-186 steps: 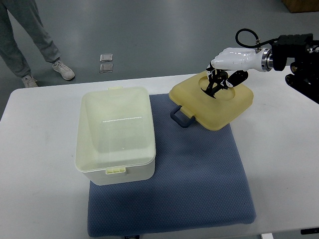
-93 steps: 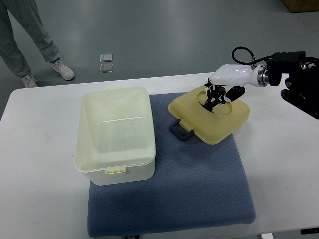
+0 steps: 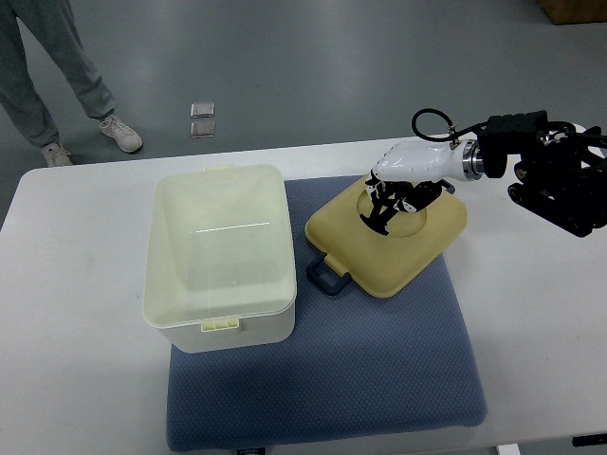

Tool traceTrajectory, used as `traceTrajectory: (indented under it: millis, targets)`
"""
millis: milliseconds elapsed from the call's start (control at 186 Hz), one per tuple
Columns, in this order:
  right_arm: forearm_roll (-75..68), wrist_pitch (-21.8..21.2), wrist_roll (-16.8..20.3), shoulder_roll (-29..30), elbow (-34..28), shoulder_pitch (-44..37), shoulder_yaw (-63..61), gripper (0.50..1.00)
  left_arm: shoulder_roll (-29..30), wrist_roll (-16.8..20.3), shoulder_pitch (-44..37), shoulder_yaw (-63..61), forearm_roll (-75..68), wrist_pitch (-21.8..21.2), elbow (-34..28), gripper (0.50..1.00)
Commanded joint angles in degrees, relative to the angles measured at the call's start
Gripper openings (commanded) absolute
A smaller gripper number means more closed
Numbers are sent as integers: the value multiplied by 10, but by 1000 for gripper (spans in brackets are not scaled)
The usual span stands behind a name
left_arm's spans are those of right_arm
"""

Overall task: Open white storage box with right hand
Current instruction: 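Carry the lid beside the box and lower it onto the mat, then open the right hand and release the black handle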

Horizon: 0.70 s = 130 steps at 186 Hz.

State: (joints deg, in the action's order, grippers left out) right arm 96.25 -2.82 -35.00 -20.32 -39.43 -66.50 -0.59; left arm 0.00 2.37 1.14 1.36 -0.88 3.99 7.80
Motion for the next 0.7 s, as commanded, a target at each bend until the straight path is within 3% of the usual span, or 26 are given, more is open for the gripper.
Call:
traceTrajectory:
  millis: [0,403,468,495,505,543,694]
  targets:
    - [0,-1,0,1,0,-4,2,500,0,0,0,0,0,1,0,1000]
    - [-4,-2,0,2,0,-1,2,504,0,0,0,0,0,1,0,1000]
    - [-7,-2,0,2,0,-1,2,617,0,0,0,0,0,0,0,1000]
    - [-9,-2,0,3,-1,0,1,694,0,0,0,0,0,0,0,1000]
    - [-9,-2,0,3,-1,0,1,695,0,0,0,0,0,0,0,1000]
    - [-9,-3,0,3,0,1,1,782,0,0,0,0,0,0,-1,1000]
    - [-10,-4,0,6,-1,1,0,858,0,0,0,0,0,0,0,1000]
